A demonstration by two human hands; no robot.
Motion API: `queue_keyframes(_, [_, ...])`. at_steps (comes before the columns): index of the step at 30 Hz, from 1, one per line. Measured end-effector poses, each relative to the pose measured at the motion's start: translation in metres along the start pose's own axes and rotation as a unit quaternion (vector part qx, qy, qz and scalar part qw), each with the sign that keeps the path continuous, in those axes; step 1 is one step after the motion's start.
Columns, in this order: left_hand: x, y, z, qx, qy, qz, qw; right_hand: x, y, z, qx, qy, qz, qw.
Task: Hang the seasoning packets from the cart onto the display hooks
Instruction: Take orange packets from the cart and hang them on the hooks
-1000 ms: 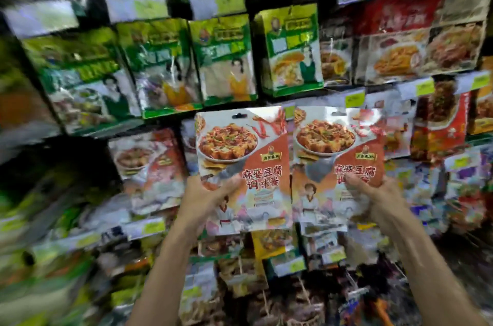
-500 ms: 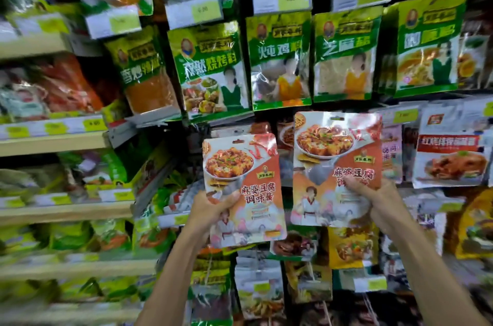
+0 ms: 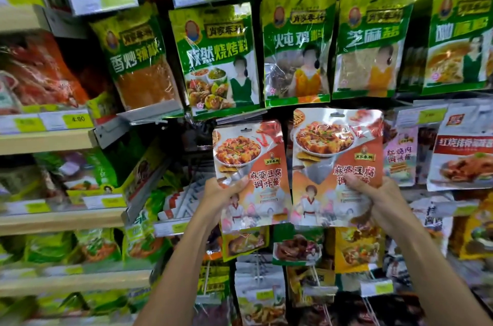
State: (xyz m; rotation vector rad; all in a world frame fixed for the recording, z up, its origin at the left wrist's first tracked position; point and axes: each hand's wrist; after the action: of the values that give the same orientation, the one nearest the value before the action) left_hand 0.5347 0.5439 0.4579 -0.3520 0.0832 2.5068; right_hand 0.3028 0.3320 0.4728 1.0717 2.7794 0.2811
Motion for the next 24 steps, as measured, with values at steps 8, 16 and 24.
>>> queue_keyframes(8, [-0.015, 0.005, -0.008, -0.008, -0.029, 0.007, 1.0, -0.009, 0.014, 0.002, -0.032, -0.013, -0.01, 0.999])
queue_keyframes(16, [-0.038, 0.016, -0.021, -0.07, -0.021, 0.11, 0.991, -0.012, 0.018, 0.011, -0.039, -0.004, -0.022, 0.999])
queue_keyframes(24, [-0.066, 0.036, -0.025, -0.127, -0.057, 0.197, 0.97, -0.013, 0.01, 0.015, -0.043, -0.007, -0.008, 0.999])
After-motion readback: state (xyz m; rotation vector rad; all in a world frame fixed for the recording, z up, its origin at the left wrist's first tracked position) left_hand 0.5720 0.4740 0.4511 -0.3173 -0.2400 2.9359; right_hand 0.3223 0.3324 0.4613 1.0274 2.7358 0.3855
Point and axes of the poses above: each hand's wrist, its own x-axis away from the middle knuckle, its own y-axis out of the palm, z = x × y, and after that the axes turned 10 degrees about y, right-handed
